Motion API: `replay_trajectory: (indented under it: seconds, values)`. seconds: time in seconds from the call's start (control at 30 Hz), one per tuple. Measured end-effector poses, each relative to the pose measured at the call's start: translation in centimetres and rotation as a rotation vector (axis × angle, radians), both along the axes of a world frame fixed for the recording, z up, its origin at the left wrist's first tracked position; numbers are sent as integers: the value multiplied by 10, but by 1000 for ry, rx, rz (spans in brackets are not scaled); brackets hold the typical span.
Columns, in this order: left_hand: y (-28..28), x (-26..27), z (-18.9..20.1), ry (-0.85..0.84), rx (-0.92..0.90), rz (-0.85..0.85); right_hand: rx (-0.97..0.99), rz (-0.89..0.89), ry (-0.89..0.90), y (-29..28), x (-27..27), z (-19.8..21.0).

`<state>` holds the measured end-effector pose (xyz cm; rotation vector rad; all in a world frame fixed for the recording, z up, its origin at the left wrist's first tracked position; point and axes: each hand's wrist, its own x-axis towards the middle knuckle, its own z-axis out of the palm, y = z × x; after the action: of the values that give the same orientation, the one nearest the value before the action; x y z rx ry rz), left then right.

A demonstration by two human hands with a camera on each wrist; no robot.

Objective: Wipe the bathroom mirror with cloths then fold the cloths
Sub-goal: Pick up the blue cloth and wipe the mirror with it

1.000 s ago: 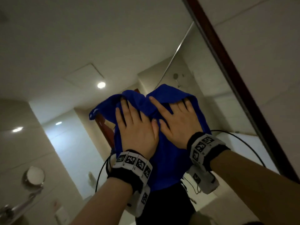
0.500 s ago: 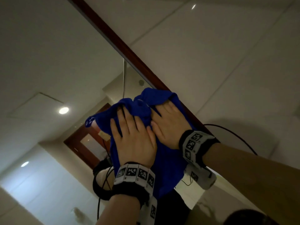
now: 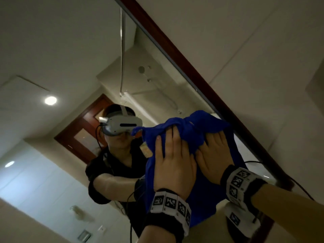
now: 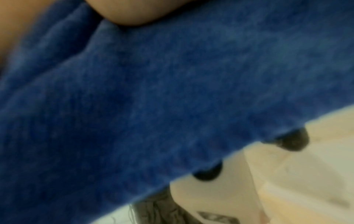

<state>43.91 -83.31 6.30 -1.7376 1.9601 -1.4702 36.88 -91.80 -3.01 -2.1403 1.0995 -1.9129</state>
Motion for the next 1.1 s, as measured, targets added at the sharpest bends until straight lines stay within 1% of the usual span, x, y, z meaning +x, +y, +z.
replay_trajectory:
  seconds: [0.07,0.17,0.27,0.43,0.53,0.67,0.77,0.87,1.03,1.1]
  values:
    - [10,9,-5,-56,35,-3,46,14,-64,13,13,-9]
    - [24,22,-6,-150,76,12,121,-16,-102,32,29,-16]
    - [44,42,-7,-139,106,-18,174,-45,-99,57,48,-17]
    - [115,102,-6,-118,83,-5,219,-30,-20,126,102,-14]
    - [180,152,5,-58,35,5,189,-10,10,186,148,6]
    - [268,218,21,16,-24,14,122,-67,109,269,210,27]
    - [341,274,29,64,-71,44,75,-15,173,339,260,42]
    - [419,334,36,126,-145,94,-23,34,229,408,316,60]
    - [536,427,33,216,-292,196,-224,120,330,509,402,87]
    - [576,458,32,243,-343,236,-271,157,381,546,431,95]
